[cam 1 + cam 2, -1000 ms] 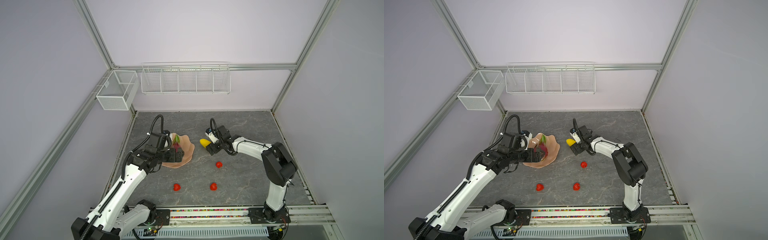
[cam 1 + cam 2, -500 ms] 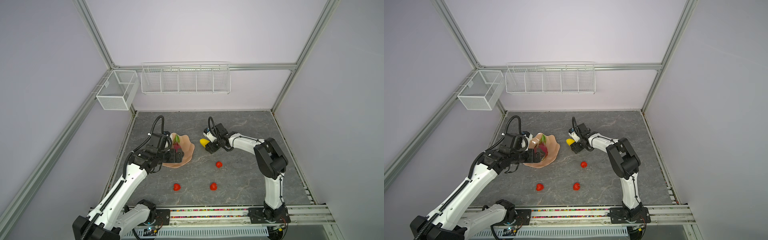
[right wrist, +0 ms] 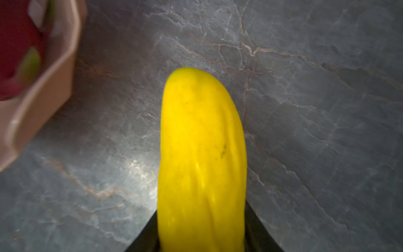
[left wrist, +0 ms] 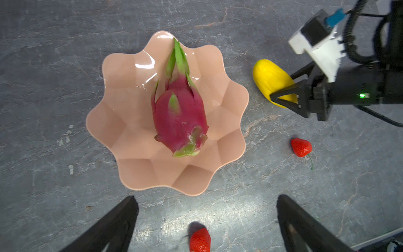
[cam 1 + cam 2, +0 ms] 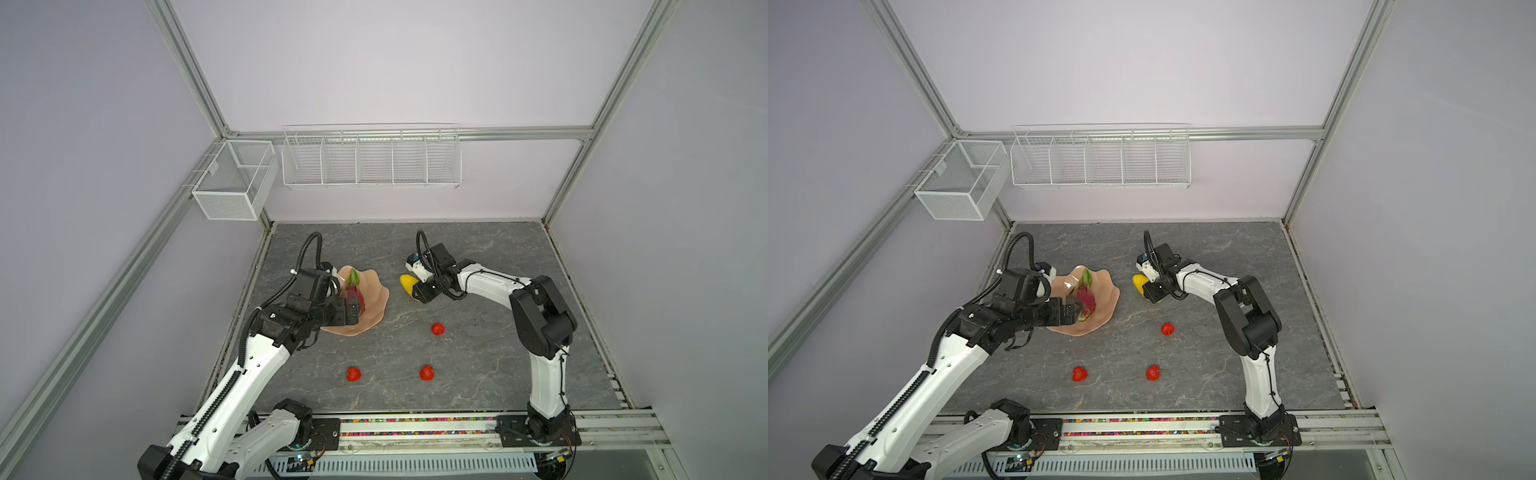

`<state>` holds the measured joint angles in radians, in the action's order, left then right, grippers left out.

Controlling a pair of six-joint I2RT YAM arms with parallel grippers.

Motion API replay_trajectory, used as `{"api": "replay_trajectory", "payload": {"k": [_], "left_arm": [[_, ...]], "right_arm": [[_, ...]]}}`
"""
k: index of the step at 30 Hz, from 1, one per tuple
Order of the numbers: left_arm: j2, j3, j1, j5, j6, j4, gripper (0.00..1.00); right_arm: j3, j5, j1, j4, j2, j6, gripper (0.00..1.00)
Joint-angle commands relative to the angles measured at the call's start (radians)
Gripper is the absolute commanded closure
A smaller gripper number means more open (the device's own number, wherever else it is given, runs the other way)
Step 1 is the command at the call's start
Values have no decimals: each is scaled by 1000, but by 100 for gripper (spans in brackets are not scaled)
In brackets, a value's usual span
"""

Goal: Place and organize the fake fruits in the fruit bowl
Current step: 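Grasp the yellow fruit with the right gripper and lift it, then place the yellow fruit in the bowl beside the dragon fruit with the right gripper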

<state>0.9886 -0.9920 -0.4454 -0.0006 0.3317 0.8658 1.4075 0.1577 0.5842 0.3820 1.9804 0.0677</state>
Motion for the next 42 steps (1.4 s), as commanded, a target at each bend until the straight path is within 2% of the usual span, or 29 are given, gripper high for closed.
{"api": "replay_trajectory", "payload": {"k": [1,5,9,14,17,33,42], "left_arm": [[-25,4,-3,-92,28,-3,1],[-44,24,-3,-116,52,-52,1],[-27,18,-3,-140,68,-49,1],[-37,22,-2,-172,76,-62,1],[-47,24,-2,-189,74,-63,1],[-86,59,-1,-189,60,-57,1],[-83,70,-1,-187,49,-62,1]], "right_arm": [[-16,60,28,-9,-162,-94,55],[-51,84,80,-36,-246,-189,56],[-57,130,142,-70,-238,-313,56],[-93,65,221,-211,-192,-527,58],[-92,24,249,-266,-150,-596,59],[51,3,261,-253,37,-677,55],[92,-16,259,-227,77,-668,46]]}}
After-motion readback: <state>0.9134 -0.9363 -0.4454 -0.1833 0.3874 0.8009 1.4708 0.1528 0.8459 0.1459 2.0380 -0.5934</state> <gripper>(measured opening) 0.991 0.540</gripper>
